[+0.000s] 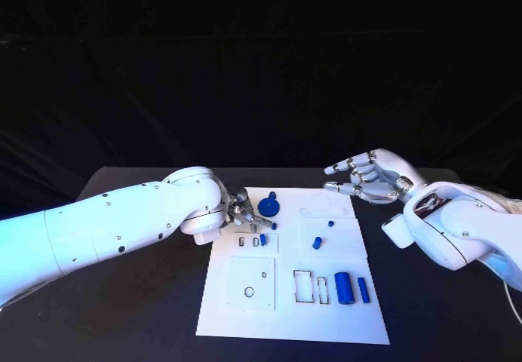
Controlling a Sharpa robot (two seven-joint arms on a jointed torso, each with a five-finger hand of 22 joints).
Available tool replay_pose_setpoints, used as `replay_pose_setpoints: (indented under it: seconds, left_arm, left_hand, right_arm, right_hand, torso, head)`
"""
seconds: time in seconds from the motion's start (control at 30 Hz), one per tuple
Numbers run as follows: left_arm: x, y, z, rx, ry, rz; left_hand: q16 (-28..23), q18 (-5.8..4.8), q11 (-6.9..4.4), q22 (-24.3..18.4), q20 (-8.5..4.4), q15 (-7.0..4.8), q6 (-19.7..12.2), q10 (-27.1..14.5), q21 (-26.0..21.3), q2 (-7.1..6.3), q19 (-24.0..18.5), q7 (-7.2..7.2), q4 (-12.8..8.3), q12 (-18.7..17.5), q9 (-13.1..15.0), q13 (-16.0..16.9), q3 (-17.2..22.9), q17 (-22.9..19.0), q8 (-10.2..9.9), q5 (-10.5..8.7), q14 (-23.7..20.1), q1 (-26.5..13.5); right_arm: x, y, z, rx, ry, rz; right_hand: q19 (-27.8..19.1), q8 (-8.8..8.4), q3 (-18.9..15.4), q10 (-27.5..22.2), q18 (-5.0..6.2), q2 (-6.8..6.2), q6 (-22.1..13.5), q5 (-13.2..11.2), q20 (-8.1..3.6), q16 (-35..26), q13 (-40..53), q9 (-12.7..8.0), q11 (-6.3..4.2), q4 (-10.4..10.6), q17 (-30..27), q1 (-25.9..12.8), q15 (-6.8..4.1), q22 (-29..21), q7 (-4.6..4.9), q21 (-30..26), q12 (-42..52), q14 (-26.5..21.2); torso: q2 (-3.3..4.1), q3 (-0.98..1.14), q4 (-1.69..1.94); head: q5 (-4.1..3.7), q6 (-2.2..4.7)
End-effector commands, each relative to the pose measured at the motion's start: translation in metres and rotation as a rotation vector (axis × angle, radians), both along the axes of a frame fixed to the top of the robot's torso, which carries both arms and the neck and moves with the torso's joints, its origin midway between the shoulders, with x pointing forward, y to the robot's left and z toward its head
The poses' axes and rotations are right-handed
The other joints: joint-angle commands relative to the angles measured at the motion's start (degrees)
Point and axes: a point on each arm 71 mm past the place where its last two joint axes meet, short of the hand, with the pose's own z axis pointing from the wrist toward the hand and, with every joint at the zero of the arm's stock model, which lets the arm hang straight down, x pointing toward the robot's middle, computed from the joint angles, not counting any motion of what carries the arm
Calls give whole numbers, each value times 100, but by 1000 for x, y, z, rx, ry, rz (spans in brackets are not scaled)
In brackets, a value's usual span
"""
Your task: Assemble the parts on the task board
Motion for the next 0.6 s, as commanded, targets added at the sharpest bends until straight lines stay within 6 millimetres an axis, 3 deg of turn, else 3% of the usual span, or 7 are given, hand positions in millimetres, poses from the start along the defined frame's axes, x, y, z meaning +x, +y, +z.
replay_pose_setpoints:
  seconds: [0.03, 0.6]
  left_arm:
    - [0, 0, -4, 104, 48, -22]
    - [2, -15, -9, 145, 75, -68]
  left_hand:
    - [18, -62, -2, 778, -15, -54, -38, 25, 44, 6, 239, -6, -7, 30, 22, 17, -50, 1507, 22, -2, 603, -79]
    - [18, -66, -4, 799, -15, -55, -62, 33, 54, 34, 247, -9, -23, 50, 82, 44, -68, 1507, 51, 5, 603, -76]
  right_arm:
    - [0, 1, -2, -11, 14, 4]
    - [2, 2, -3, -24, 17, 7]
  right_hand:
    - [6, 25, -27, -14, 71, 25, 27, 31, 13, -31, -4, 8, -25, 5, 207, 36, 17, 762, -3, -33, 26, 324]
    - [2, 26, -31, -22, 73, 24, 29, 39, 13, -35, -18, 9, -26, 6, 200, 33, 16, 757, -3, -36, 6, 322]
  torso:
    - [5, -6, -3]
    - [4, -9, 1]
  head:
    - [10, -16]
    - [17, -71]
